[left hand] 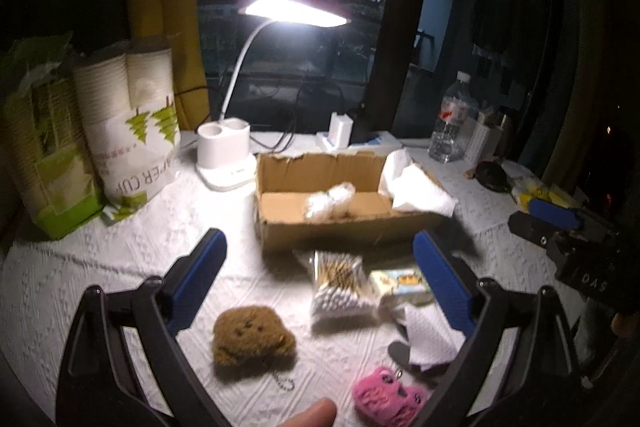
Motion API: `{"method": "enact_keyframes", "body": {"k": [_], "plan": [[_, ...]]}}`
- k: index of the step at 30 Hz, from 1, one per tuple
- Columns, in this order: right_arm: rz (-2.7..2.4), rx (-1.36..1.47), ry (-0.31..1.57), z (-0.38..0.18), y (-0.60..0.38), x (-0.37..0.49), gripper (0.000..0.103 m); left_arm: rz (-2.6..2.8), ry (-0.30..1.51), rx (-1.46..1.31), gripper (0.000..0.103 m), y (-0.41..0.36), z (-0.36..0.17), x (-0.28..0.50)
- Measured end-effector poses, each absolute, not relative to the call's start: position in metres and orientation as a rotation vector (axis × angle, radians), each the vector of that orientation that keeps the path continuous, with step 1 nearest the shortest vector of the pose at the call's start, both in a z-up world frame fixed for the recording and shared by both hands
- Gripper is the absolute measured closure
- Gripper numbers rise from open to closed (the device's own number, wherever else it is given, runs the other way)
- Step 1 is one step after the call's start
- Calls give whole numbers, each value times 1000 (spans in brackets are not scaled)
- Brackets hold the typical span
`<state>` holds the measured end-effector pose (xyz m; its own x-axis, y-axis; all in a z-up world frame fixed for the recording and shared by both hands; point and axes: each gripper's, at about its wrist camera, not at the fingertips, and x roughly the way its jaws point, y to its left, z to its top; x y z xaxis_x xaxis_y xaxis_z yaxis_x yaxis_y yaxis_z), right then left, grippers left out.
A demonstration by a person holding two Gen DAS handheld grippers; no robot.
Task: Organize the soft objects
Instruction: 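Withdraw both tools from the box back over the table, then grasp the brown plush bear with the left tool while the right tool grasps the green tissue pack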
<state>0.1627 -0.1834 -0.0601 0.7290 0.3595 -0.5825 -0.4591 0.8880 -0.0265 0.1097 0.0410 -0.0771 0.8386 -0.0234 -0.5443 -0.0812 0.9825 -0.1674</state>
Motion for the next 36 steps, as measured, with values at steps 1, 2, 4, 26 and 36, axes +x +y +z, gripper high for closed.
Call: {"method": "enact_keyframes", "body": {"k": [1,2,4,26,36], "plan": [[453,-175,610,-63,-183,161,52,32,579,-184,7,41,-79,107],[453,-176,615,-66,-183,158,51,36,583,-180,7,41,-82,105],[451,-177,626,-71,-183,153,51,38,598,-179,7,42,-88,100],[488,-181,773,-131,-148,178,38,167,783,-190,7,83,-167,115],[539,-162,863,-153,-126,202,27,182,857,-127,7,82,-188,136]]}}
